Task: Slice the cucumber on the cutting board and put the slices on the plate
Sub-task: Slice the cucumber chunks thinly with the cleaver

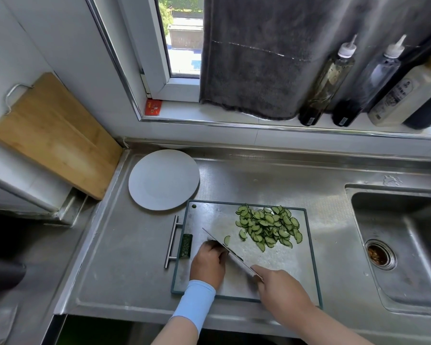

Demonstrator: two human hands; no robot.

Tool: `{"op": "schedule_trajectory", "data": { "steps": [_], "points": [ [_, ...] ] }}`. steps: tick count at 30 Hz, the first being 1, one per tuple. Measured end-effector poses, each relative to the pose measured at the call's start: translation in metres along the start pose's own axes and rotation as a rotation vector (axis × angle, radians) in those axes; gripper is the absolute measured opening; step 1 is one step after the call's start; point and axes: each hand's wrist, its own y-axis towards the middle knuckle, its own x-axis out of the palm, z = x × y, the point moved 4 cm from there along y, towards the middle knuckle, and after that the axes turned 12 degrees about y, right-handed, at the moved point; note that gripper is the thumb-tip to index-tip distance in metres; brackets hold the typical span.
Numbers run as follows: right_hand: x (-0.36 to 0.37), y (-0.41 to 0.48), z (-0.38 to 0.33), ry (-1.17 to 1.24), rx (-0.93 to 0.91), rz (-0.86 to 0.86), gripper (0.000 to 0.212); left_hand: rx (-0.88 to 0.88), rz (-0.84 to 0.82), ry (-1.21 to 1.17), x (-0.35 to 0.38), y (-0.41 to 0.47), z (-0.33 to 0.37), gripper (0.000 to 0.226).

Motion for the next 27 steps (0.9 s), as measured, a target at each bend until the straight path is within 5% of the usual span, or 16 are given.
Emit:
{"op": "schedule_trajectory", "data": {
  "steps": [27],
  "points": [
    [0.007, 0.034, -0.025, 0.024, 0.003, -0.026, 0.017, 0.004, 0.010, -0.024, -0.002, 0.000, -0.001, 0.017]
  ]
}}
